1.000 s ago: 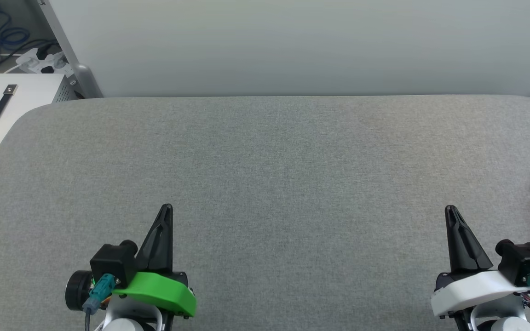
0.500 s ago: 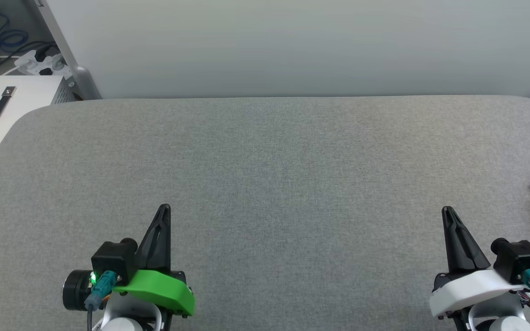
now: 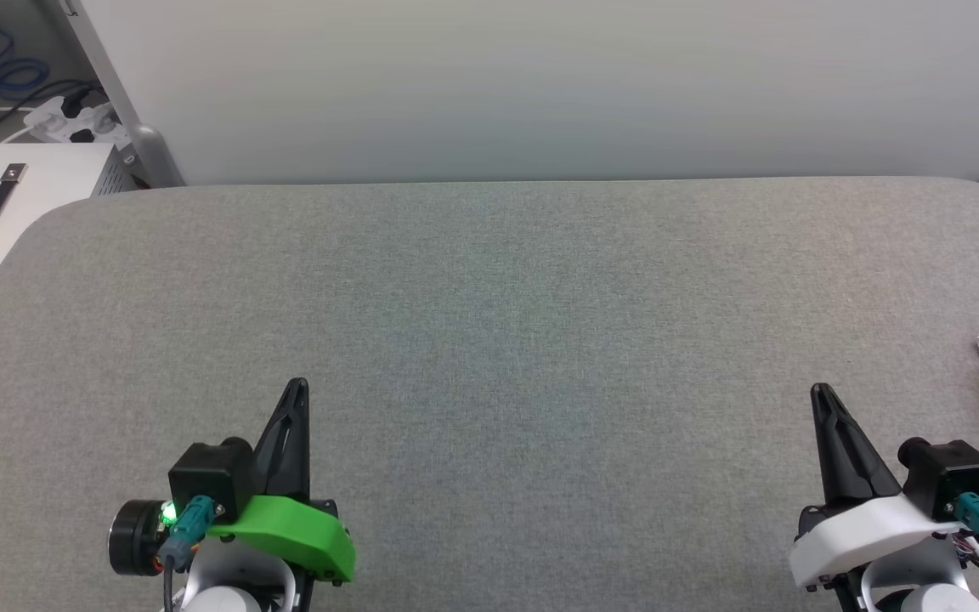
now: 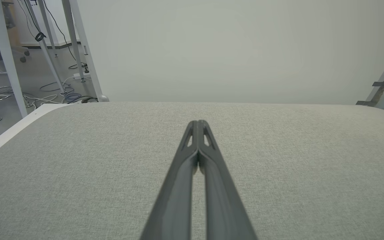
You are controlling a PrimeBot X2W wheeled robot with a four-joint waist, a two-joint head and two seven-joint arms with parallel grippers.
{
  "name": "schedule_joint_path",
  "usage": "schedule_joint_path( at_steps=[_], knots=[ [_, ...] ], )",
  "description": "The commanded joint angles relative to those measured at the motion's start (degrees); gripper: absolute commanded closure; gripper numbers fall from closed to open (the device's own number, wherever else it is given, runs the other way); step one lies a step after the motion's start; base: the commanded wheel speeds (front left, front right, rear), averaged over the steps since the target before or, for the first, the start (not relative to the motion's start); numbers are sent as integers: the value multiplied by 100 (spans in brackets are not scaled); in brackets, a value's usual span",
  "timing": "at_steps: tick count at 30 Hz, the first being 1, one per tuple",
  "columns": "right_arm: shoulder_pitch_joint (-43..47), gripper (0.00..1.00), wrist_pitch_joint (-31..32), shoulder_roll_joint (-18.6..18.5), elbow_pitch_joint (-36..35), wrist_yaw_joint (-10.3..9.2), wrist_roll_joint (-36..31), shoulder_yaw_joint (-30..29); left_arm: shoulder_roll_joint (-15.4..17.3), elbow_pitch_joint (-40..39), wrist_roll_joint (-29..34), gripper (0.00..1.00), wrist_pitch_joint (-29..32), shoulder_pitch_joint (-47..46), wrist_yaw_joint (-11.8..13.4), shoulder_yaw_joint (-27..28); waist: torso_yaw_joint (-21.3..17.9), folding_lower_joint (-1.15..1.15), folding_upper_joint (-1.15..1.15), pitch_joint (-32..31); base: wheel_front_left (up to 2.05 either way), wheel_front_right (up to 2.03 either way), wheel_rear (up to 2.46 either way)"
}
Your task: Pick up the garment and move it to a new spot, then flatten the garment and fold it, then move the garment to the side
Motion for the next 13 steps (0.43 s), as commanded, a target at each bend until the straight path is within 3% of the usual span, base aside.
schedule_joint_path(
  at_steps=[1,13],
  knots=[
    [-55,100,40,32,-36,-3,-78,10,-30,-46,95,100,26,5,37,42,-2,0,0,-2,0,0,0],
    [-66,100,175,46,-65,-3,-208,21,-35,-94,225,100,163,5,107,89,-24,0,0,-17,0,0,0]
  ],
)
